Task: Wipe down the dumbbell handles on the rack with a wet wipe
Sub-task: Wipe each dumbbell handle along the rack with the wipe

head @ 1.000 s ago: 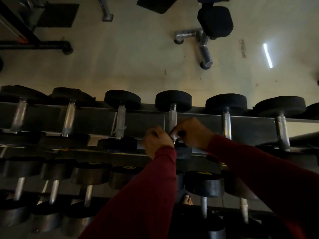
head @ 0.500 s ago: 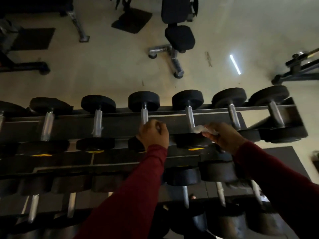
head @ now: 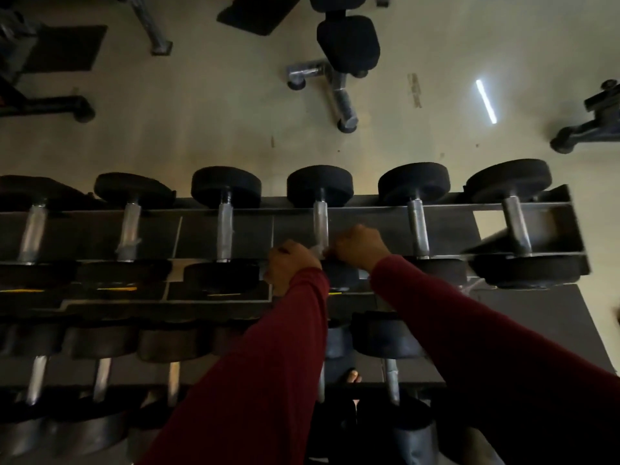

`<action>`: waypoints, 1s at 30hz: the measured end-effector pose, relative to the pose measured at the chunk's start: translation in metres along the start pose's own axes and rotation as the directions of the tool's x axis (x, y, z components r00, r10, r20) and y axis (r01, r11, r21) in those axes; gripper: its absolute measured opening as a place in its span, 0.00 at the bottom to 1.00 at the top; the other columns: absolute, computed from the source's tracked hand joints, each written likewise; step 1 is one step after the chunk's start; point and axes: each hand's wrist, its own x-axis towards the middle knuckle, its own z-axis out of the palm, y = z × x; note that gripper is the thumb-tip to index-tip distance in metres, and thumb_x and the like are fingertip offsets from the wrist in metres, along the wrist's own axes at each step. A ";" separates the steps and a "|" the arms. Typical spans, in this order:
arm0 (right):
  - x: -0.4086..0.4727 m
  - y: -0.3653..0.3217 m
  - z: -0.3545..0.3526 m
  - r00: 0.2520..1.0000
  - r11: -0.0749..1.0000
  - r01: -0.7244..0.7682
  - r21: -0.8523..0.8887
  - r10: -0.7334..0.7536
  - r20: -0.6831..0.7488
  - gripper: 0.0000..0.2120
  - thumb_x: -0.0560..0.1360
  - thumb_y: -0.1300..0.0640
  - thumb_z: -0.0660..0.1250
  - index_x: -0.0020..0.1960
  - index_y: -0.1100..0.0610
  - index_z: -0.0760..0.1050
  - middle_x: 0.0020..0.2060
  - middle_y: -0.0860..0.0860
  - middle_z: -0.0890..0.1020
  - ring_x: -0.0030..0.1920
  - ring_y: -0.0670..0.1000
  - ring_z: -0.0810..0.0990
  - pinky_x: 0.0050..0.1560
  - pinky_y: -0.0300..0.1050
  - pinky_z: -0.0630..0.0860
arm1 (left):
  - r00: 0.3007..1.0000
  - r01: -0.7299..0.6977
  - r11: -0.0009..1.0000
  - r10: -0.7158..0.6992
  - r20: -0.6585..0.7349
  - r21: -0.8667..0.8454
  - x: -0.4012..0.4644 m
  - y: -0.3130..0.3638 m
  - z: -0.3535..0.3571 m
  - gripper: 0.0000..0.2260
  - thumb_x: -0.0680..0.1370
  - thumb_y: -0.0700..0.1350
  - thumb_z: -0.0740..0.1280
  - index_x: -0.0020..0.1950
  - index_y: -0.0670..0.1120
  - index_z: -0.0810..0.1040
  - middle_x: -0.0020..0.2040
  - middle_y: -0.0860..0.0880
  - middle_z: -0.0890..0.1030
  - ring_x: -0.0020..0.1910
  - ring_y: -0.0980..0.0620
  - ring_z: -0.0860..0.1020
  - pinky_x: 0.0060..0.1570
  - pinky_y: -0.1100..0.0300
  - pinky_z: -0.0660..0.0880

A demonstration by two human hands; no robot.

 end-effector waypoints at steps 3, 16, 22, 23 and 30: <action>0.017 0.004 0.010 1.000 0.994 -0.016 0.106 0.018 -0.022 0.19 0.76 0.46 0.70 0.59 0.59 0.81 0.56 0.58 0.82 0.58 0.57 0.80 0.53 0.45 0.75 | 0.992 0.027 0.997 -0.036 -0.125 -0.075 -0.002 0.001 0.005 0.19 0.81 0.51 0.55 0.61 0.41 0.77 0.62 0.38 0.78 0.63 0.38 0.73 0.60 0.51 0.66; 0.043 0.021 0.020 1.000 0.982 -0.024 0.187 0.023 0.003 0.11 0.75 0.52 0.72 0.51 0.59 0.83 0.49 0.55 0.85 0.50 0.54 0.83 0.46 0.43 0.76 | 0.979 0.022 0.980 -0.061 -0.196 -0.195 -0.007 0.002 0.010 0.17 0.81 0.52 0.57 0.60 0.43 0.78 0.59 0.41 0.79 0.60 0.42 0.73 0.53 0.55 0.63; 0.053 0.021 0.030 0.996 0.981 -0.044 0.187 0.030 0.079 0.12 0.77 0.59 0.69 0.58 0.61 0.80 0.56 0.58 0.82 0.57 0.57 0.80 0.55 0.45 0.76 | 0.980 0.043 0.974 -0.085 -0.181 -0.223 -0.005 0.002 0.010 0.16 0.80 0.52 0.57 0.57 0.45 0.79 0.55 0.42 0.80 0.57 0.43 0.74 0.55 0.52 0.67; 0.054 0.019 0.030 0.995 0.981 -0.037 0.189 0.020 0.095 0.12 0.76 0.61 0.69 0.59 0.61 0.80 0.57 0.59 0.82 0.58 0.58 0.80 0.56 0.45 0.75 | 0.980 0.049 0.973 -0.090 -0.177 -0.225 -0.005 0.002 0.009 0.16 0.80 0.52 0.57 0.57 0.45 0.79 0.55 0.42 0.80 0.57 0.43 0.74 0.56 0.51 0.68; 0.052 0.032 0.027 0.992 0.961 -0.121 0.250 0.111 0.051 0.14 0.72 0.54 0.75 0.54 0.59 0.81 0.51 0.56 0.83 0.52 0.54 0.82 0.54 0.46 0.79 | 0.986 0.066 0.980 -0.094 -0.140 -0.189 -0.002 0.001 0.010 0.17 0.79 0.54 0.56 0.57 0.47 0.79 0.54 0.44 0.79 0.57 0.44 0.74 0.59 0.45 0.70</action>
